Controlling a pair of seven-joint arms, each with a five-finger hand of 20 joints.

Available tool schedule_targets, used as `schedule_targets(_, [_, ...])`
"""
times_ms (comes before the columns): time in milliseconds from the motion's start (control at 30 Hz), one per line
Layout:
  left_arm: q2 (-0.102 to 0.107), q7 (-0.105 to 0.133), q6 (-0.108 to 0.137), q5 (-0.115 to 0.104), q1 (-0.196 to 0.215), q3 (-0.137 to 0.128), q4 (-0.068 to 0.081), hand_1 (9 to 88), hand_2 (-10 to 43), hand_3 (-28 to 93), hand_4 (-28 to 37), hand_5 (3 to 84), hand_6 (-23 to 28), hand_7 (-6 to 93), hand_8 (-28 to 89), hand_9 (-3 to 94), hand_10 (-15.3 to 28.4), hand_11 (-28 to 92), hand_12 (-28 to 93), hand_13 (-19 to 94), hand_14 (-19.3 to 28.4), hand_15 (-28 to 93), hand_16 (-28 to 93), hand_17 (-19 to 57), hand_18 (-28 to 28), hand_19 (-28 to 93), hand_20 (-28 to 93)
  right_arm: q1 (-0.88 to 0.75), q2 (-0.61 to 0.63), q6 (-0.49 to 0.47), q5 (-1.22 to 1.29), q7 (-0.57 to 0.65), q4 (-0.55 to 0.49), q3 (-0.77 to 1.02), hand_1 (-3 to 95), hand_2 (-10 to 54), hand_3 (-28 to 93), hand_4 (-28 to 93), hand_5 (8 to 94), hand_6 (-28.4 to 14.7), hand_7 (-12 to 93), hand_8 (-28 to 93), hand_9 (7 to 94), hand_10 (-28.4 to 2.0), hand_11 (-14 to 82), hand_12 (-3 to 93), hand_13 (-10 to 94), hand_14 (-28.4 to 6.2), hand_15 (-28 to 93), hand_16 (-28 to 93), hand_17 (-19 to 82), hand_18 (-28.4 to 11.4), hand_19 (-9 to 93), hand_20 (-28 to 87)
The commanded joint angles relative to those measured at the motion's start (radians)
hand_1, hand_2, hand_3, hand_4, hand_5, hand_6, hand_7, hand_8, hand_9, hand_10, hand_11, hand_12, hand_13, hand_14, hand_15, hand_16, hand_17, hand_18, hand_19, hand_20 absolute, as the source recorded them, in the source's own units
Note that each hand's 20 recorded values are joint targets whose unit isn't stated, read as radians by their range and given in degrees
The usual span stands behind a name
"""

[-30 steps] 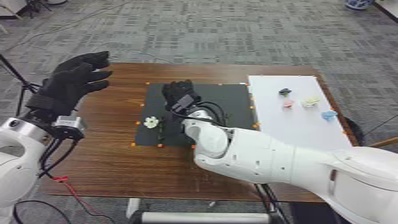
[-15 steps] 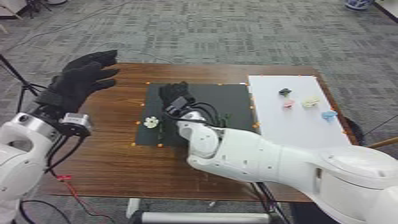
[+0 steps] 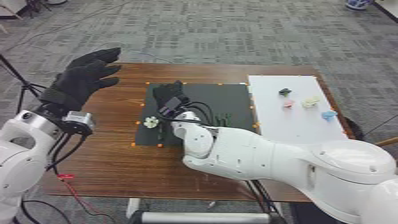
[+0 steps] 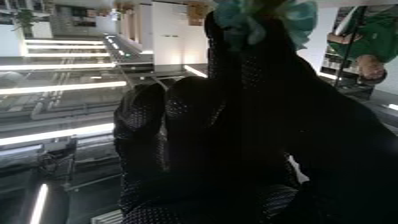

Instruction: Arrange flowers

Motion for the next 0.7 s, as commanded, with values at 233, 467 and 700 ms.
schedule_targets(233, [-0.001,-0.006,-0.01,-0.006,-0.01,-0.001,0.003,25.7,-4.9,68,-26.4,26.2,2.9,14.2,-6,20.7,9.6,3,25,15,12.7,18,4,-7.0,19.8,34,9,0.016,0.0,-0.046,-0.004,0.006,-0.009,0.023,49.8,-9.5,77,-28,63.3,4.9,44,-7,77.7,-2.8,9.9,41.7,62,-5.2,72,45,30,-18.8,80,57])
schedule_targets(467, [-0.002,-0.005,-0.009,-0.007,-0.011,-0.001,0.003,25.7,-4.9,68,-26.4,26.3,3.0,14.2,-6,20.7,9.6,3,24,15,12.6,18,4,-7.0,19.8,34,9,0.012,0.001,-0.072,-0.011,0.012,-0.011,0.034,49.3,-9.5,77,-28,62.0,4.6,43,-7,76.2,-2.9,9.4,41.0,61,-5.4,73,44,29,-18.9,80,57])
schedule_targets(700, [-0.004,-0.004,-0.01,-0.006,-0.006,-0.006,0.0,25.7,-4.9,68,-26.4,26.3,3.0,14.3,-6,20.8,9.6,3,24,15,12.7,18,4,-7.0,19.8,34,9,0.011,0.006,-0.087,-0.007,0.01,-0.023,0.043,48.3,-9.5,78,-28,61.1,4.4,43,-7,75.2,-3.0,9.3,40.7,60,-5.6,73,44,29,-18.9,80,57])
